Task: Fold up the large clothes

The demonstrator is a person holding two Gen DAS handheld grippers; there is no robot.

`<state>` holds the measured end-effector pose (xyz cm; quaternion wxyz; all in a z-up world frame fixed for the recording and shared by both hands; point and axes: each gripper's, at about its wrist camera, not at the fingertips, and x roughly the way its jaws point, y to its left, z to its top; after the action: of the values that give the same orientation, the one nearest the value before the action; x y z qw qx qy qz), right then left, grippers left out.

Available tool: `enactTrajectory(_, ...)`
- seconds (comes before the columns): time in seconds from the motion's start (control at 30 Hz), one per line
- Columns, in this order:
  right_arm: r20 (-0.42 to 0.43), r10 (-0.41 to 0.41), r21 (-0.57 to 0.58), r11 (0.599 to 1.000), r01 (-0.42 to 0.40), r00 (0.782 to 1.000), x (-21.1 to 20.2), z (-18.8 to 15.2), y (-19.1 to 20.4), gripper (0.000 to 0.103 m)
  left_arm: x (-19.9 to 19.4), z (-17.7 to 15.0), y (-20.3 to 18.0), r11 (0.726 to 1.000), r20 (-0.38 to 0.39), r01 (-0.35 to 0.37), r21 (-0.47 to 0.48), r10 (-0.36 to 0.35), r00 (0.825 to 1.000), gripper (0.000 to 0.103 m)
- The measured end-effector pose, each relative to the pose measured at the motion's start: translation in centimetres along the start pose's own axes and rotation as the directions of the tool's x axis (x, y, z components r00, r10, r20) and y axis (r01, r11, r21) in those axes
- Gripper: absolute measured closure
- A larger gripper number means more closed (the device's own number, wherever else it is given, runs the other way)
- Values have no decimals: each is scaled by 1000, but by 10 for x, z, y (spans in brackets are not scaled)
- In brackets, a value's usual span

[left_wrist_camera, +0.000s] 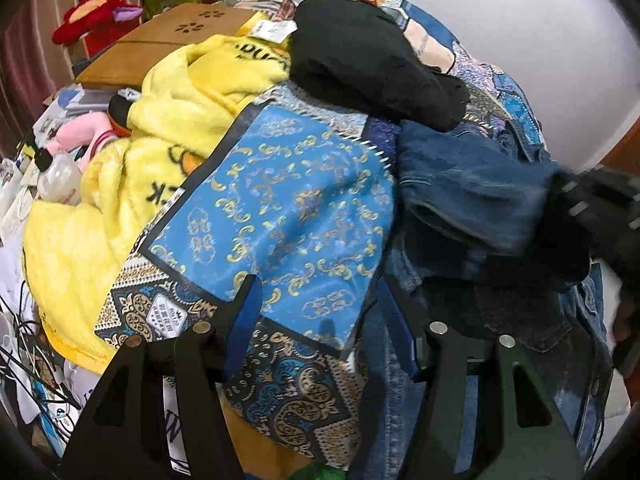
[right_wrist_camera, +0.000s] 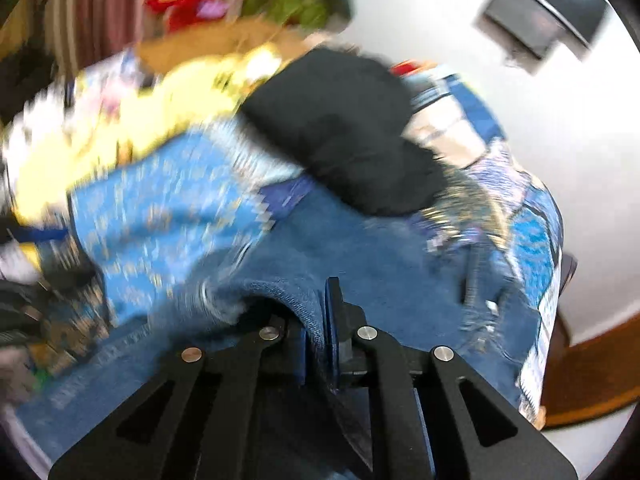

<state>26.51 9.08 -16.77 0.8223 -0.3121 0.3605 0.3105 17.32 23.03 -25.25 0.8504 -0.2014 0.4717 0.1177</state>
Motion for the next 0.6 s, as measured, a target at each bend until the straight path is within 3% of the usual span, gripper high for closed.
enactTrajectory(0.17, 136, -57, 183, 983, 31, 989, -60, -8, -59, 96, -7, 5, -23, 999, 14, 7, 43, -8, 1000, 44)
enactTrajectory(0.33, 199, -96, 377, 926, 15, 975, -100, -38, -120, 96, -16, 9, -56, 993, 32, 1, 121, -5, 999, 44)
enactTrajectory(0.5, 207, -125, 535, 845, -6, 970, -111, -90, -167, 96, -24, 10, -87, 985, 43, 8, 174, -16, 999, 44)
enactTrajectory(0.6, 165, -70, 644, 763, -54, 984, -98, -127, -192, 96, -26, 9, -103, 979, 42, 15, 201, -24, 999, 44)
